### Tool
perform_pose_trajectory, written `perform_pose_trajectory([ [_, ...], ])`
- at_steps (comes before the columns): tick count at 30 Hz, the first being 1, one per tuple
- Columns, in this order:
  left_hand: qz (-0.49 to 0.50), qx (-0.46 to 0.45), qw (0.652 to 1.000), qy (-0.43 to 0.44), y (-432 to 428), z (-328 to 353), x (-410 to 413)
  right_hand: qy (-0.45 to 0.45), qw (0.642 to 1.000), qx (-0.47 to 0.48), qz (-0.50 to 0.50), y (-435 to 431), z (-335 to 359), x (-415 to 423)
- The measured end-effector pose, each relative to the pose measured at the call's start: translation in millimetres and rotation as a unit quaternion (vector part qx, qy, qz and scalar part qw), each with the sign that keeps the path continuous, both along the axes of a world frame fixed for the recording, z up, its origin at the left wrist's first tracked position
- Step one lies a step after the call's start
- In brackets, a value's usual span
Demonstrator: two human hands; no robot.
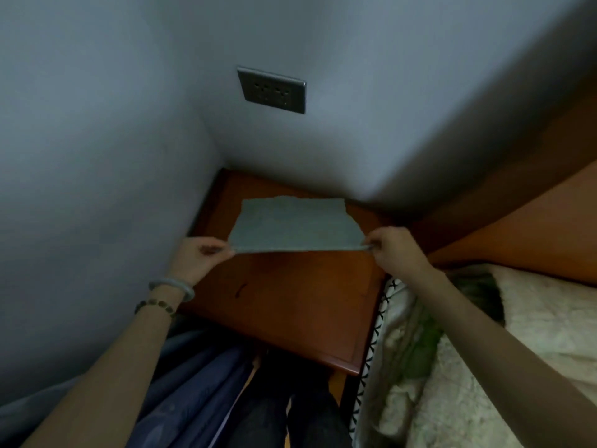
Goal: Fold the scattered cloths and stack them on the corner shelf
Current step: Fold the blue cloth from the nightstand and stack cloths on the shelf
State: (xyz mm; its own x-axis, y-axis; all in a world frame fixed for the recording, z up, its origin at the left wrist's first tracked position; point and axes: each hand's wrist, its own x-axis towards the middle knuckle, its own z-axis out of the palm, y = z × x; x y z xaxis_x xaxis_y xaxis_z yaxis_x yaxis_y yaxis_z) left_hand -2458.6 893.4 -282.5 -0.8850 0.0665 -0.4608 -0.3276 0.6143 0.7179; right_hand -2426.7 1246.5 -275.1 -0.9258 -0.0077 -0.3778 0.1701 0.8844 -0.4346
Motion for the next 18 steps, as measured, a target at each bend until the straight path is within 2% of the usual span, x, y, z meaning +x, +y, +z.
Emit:
perform_pose_trajectory([
  [3, -0.040, -0.037, 0.995, -0.079, -8, -36, 26, -0.105, 0.994, 0.009, 0.037, -4, -33, 32],
  [6, -0.093, -0.078, 0.984, -0.129, -15, -68, 46, -0.161, 0.985, 0.015, 0.064, -8, -63, 61],
  [10, -0.181, -0.095, 0.957, -0.206, -20, -92, 62, -0.265, 0.961, 0.005, 0.082, -15, -97, 94],
  [12, -0.184, -0.087, 0.954, -0.220, -20, -99, 63, -0.306, 0.949, -0.009, 0.081, -13, -111, 102],
  [14, -0.136, -0.072, 0.968, -0.198, -19, -107, 59, -0.298, 0.953, -0.026, 0.046, -9, -123, 102],
  [18, -0.027, -0.037, 0.991, -0.126, -9, -116, 36, -0.212, 0.962, -0.104, -0.133, -3, -130, 80],
])
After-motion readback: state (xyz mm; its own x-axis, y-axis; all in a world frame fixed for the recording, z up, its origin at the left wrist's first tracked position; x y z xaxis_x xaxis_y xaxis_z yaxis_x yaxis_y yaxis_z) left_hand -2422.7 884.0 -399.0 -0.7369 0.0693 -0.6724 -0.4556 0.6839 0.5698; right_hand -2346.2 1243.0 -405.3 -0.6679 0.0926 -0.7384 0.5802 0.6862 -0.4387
